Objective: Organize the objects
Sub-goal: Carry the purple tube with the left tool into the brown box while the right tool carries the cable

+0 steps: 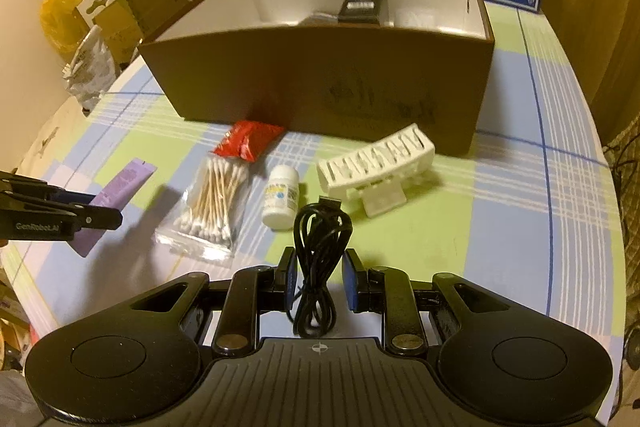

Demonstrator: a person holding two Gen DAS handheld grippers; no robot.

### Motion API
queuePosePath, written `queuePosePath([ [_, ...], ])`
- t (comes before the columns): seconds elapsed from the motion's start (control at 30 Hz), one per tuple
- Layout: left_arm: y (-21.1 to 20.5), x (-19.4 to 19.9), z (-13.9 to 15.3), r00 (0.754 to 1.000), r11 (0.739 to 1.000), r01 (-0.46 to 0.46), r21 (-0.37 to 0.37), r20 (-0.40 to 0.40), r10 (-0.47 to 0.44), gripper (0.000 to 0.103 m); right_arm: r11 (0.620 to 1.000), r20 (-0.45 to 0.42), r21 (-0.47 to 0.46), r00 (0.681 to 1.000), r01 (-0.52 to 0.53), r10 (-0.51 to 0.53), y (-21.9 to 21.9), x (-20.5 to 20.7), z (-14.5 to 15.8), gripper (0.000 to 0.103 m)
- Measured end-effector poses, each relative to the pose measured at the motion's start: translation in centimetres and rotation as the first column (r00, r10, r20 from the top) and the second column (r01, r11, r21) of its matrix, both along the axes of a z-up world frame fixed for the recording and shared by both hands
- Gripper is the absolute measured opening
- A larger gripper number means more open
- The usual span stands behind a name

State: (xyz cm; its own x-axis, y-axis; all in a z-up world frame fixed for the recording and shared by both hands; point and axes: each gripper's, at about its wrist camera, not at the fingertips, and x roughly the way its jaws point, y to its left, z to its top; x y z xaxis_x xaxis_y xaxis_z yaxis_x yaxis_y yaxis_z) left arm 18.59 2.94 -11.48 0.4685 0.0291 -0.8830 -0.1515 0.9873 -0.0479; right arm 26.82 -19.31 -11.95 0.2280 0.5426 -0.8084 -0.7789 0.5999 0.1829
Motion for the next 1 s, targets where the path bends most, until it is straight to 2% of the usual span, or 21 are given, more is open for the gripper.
queuePosePath([
  [0.53, 0.3, 2.1, 5.5, 0.989, 1.000, 0.027, -0.002, 0.149, -0.027, 0.027, 0.995, 0.066, 0.089, 0.997, -0.042, 0.036, 2.0, 1.1, 3.8, 0.021],
  [1.0, 0.6, 7.0, 9.5, 0.965, 0.997, 0.072, 0.019, 0.250, -0.075, 0.027, 0.980, 0.129, 0.195, 0.992, -0.025, -0.001, 3.1, 4.9, 9.3, 0.021],
])
